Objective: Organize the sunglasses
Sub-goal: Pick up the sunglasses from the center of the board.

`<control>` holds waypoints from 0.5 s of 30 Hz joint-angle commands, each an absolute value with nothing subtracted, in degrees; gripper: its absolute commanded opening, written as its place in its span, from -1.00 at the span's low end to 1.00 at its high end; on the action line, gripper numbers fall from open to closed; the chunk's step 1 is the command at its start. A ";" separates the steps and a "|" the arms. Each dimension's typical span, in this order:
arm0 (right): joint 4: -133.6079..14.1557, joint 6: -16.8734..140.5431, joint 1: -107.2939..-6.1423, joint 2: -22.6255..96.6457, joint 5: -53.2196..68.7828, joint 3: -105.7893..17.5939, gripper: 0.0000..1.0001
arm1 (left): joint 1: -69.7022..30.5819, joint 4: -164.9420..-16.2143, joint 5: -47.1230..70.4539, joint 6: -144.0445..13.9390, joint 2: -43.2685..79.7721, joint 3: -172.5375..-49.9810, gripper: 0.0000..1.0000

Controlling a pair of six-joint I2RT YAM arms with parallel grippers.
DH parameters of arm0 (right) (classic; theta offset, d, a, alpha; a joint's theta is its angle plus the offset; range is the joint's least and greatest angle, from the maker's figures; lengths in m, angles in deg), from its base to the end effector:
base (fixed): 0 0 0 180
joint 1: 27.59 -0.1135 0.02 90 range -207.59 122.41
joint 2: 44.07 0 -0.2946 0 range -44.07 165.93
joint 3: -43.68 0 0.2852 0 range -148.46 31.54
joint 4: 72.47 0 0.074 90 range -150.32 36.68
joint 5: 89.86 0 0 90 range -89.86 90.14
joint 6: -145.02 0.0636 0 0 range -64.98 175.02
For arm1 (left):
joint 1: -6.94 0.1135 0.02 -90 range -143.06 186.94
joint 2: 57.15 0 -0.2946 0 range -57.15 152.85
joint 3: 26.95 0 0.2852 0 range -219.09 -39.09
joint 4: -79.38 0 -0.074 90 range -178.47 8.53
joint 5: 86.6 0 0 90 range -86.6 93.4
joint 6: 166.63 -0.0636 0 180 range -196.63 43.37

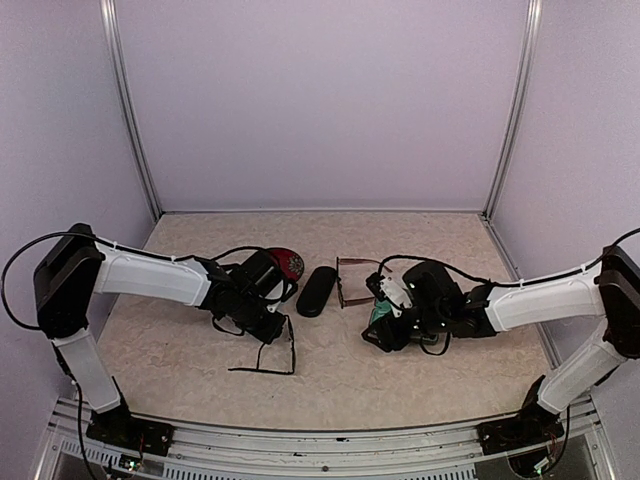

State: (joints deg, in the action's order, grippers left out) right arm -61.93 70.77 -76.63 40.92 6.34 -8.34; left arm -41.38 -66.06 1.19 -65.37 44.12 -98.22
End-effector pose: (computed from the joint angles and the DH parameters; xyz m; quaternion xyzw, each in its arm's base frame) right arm 0.2131 0.2560 0.1573 -0.2833 0.8729 0.2531 0.3061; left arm 0.2569 -0.2849 0.1356 0.3059 0.9261 -0.0930 0.2004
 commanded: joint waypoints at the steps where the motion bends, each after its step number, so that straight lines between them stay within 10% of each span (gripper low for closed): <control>1: -63.17 71.33 -77.19 38.78 7.27 -8.05 0.13 | -43.41 -64.21 -0.28 -65.37 44.31 -101.80 -0.83; 15: -70.88 74.12 -77.17 39.68 19.21 -9.51 0.32 | -45.44 -68.40 2.81 -60.73 43.68 -105.63 -1.00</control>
